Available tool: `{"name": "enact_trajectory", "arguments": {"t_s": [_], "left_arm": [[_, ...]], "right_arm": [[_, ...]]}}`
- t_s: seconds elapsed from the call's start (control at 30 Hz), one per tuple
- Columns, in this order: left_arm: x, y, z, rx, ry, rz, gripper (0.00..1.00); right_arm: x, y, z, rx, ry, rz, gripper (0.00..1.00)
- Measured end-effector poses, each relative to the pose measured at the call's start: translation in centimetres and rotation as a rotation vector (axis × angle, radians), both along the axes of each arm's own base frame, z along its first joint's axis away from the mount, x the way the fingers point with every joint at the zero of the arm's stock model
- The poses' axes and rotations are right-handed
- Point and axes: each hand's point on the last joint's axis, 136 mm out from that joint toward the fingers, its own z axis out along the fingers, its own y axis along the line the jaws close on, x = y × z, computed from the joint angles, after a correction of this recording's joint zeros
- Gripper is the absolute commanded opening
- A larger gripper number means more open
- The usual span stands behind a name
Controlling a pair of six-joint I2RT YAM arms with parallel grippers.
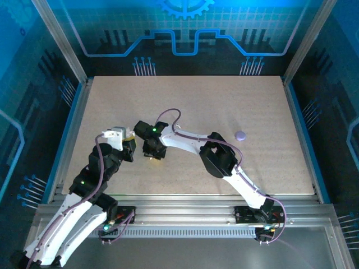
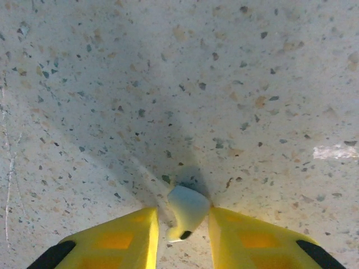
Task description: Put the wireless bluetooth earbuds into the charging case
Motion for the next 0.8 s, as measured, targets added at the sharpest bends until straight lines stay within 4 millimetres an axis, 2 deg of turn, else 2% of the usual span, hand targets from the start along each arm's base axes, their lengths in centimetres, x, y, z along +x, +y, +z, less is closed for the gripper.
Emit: {"name": "enact_trajectory", "arguments": {"t_s": [0.5,0.67,0.8], "left_arm": [[0.0,0.0,0.1,-0.001,-0.002,0.000,0.21],[0.0,0.0,0.1,-0.001,-0.004,0.000,0.21],[0.0,0.0,0.1,-0.002,-0.004,0.000,0.21]], "right_arm": [[-0.2,-1.1,-0.2,-0.028,-0.013,0.002,0.21],[-0.3,-1.9,-0.2,-0.053,-0.025,0.017,0.27],[-0.3,-2.2,-0.2,-0.066,-0.033,0.042,0.28]]}}
